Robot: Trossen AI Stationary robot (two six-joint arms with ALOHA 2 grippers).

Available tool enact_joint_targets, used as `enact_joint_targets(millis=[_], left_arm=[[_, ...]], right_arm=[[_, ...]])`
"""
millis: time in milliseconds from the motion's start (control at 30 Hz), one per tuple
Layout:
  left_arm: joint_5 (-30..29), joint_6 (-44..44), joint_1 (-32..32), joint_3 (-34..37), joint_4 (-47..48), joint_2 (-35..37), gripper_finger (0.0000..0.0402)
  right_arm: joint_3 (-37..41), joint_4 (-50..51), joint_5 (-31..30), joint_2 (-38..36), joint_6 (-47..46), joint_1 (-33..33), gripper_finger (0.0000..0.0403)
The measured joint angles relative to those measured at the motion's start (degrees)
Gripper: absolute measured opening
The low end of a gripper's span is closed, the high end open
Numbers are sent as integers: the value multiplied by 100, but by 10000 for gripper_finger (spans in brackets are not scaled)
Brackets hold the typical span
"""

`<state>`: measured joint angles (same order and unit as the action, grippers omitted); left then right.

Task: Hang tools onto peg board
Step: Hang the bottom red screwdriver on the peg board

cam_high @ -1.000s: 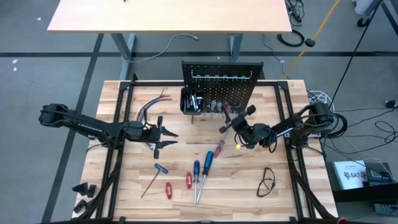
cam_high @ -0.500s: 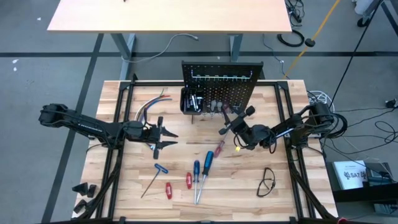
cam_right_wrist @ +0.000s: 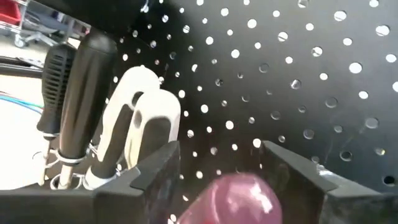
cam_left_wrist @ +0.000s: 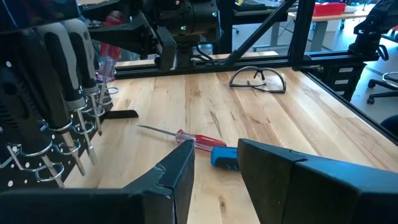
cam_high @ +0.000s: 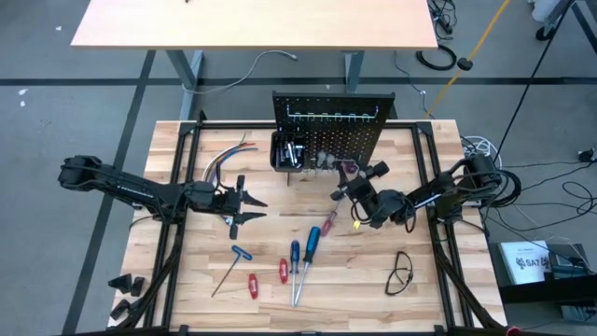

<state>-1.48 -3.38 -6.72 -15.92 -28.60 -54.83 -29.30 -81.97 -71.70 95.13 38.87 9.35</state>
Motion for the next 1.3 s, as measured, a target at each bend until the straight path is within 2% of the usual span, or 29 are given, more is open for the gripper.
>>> enact_joint_targets(millis=[233,533,600,733,800,900,1000,1100,1233,1300], left_arm=[[0,0,0,0,0,0,130],[2,0,0,2,2,0,130],[2,0,0,2,2,0,130],[2,4,0,2,11,0,130],[20,6,0,2,11,0,130],[101,7,0,2,7,0,130],[137,11,-1,2,-1,0,130],[138,13,-2,2,-2,0,130],[138,90,-2,2,-3,0,130],[137,118,-2,2,-2,0,130]], right_arm=[[-30,4,-461,-75,437,340,242],[-736,-3,-1082,-556,2064,1068,242],[-872,61,-1124,-672,2127,1297,242],[-1012,98,-1418,-897,1693,1704,234],[-1003,99,-1750,-951,1231,1828,217],[-842,118,-1838,-955,387,1962,174],[-709,120,-1844,-955,-526,2083,103],[-702,-38,-1841,-955,-915,2172,25],[-702,-731,-1841,-1014,-688,2200,10],[-706,-757,-1839,-1185,-555,2198,3]])
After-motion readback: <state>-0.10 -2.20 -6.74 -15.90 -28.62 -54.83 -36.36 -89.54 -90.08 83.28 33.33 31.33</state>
